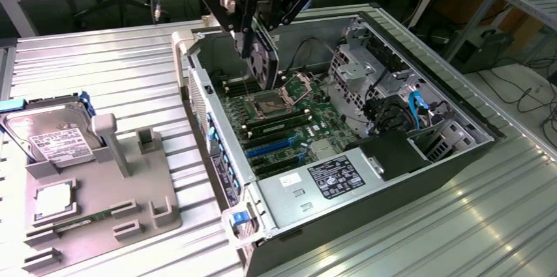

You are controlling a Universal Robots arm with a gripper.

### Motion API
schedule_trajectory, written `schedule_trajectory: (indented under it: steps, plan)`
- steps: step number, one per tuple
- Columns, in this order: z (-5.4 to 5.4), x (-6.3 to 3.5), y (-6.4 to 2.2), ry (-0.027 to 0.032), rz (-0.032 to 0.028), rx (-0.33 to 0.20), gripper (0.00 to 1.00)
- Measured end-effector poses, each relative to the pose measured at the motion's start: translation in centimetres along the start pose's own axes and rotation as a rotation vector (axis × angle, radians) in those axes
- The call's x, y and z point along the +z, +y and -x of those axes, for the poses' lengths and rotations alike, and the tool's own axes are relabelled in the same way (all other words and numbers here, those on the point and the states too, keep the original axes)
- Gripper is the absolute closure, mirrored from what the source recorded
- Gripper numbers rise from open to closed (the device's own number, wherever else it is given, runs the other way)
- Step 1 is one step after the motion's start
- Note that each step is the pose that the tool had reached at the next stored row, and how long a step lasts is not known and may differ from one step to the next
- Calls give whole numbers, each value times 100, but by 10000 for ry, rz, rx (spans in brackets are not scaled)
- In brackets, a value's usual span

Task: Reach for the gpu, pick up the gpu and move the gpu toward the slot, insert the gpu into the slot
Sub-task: 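Pick up the gpu and move the gpu toward the slot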

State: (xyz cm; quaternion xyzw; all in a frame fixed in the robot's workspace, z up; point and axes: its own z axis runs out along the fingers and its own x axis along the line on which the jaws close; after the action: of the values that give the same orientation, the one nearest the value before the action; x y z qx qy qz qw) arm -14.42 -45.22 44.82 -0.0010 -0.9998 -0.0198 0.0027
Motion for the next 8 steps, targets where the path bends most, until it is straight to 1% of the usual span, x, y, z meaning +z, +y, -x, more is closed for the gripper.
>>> schedule_trajectory:
  steps: [8]
  plan:
    - [66, 3, 0, 0, 0, 0, 72]
